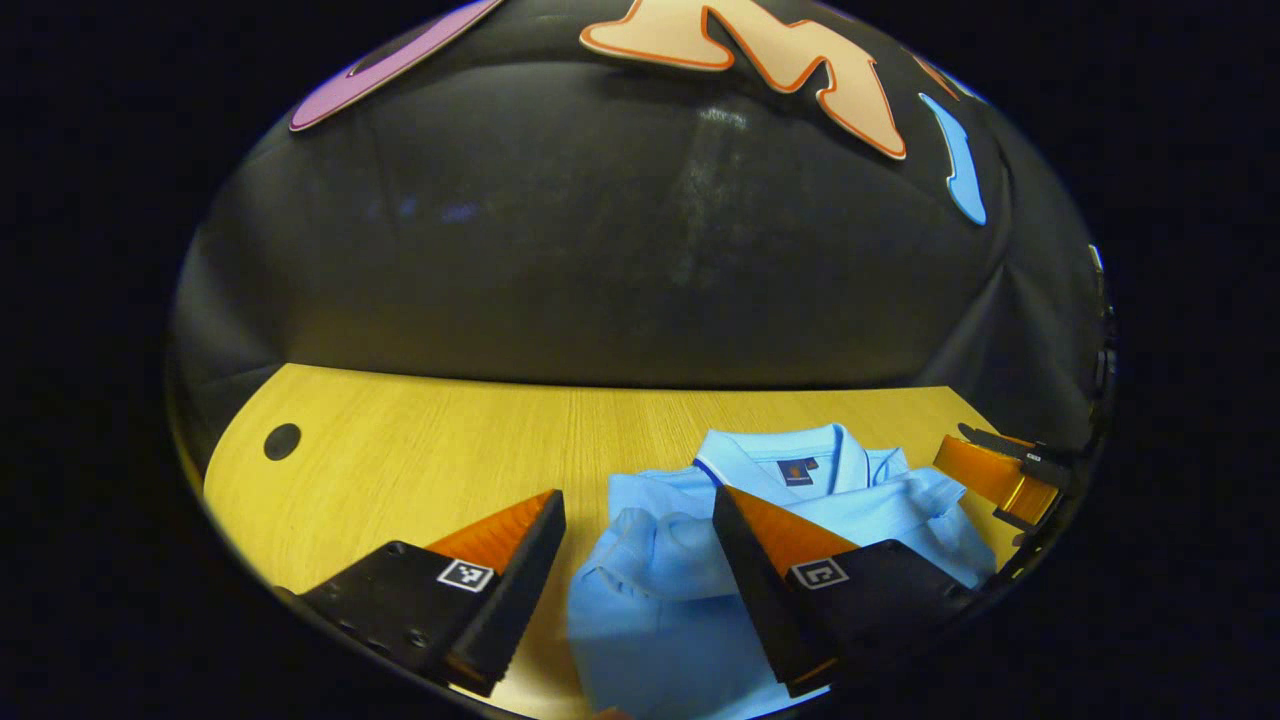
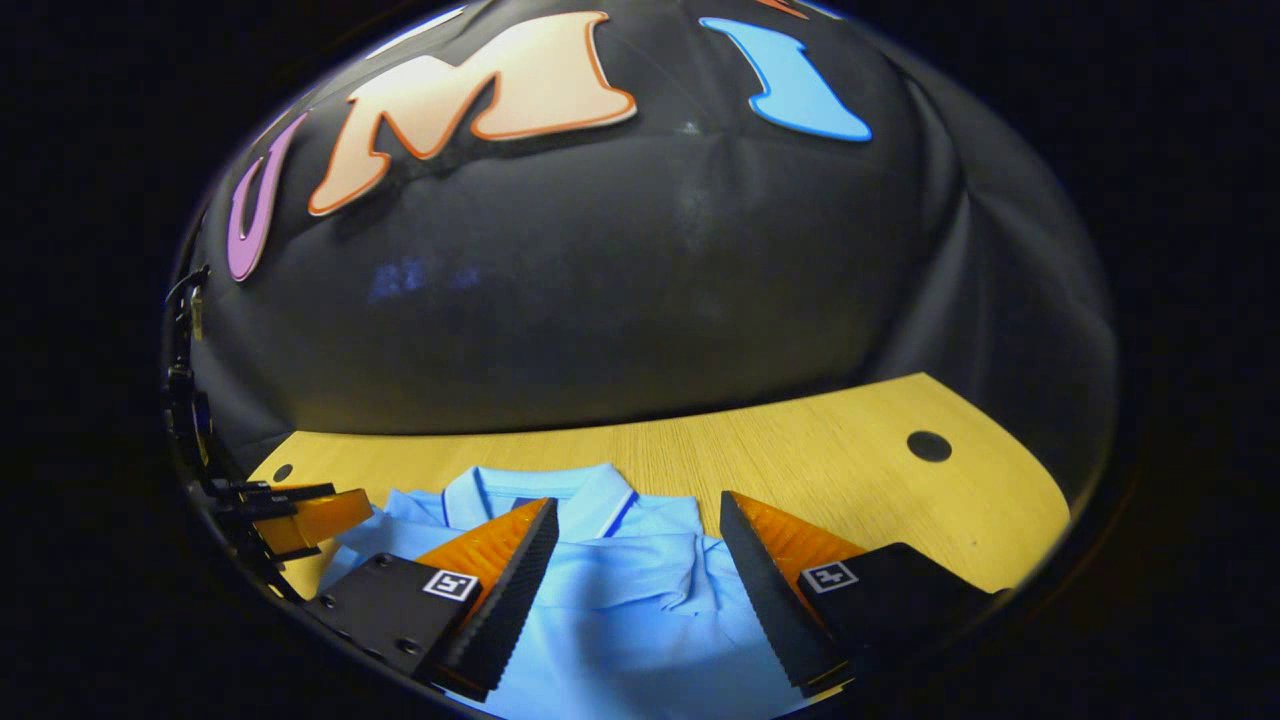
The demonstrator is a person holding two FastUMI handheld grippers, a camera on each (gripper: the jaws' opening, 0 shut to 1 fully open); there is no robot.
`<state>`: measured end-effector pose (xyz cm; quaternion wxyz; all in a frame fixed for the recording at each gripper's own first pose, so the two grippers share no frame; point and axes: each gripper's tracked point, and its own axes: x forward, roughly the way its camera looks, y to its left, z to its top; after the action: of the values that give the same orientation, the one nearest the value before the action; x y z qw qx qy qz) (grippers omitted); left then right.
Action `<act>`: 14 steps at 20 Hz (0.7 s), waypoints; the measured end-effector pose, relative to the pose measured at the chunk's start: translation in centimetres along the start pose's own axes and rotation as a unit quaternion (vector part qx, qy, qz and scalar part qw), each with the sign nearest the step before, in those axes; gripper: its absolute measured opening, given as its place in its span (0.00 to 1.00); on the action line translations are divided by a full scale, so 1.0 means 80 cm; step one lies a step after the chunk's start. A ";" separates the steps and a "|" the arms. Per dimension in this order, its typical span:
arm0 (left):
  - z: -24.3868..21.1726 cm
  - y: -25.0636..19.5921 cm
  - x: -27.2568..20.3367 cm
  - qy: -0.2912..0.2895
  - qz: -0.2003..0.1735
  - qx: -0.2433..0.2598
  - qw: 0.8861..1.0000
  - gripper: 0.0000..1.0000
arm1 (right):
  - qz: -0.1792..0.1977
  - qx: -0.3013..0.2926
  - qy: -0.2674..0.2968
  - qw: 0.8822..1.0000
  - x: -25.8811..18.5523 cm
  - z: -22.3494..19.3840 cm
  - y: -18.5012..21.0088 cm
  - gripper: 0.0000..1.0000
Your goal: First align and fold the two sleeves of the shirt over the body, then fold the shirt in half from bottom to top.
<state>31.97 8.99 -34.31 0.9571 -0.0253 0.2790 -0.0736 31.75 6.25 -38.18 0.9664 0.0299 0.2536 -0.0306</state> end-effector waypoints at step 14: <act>0.097 -0.072 -0.304 -0.162 0.026 0.038 0.986 0.96 | 0.037 -0.022 -0.150 0.988 -0.304 0.124 -0.008 1.00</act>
<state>15.19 7.09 -14.35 0.9915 0.0069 0.1183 -0.0546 15.35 5.96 -17.63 0.9944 0.0134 0.1050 0.0060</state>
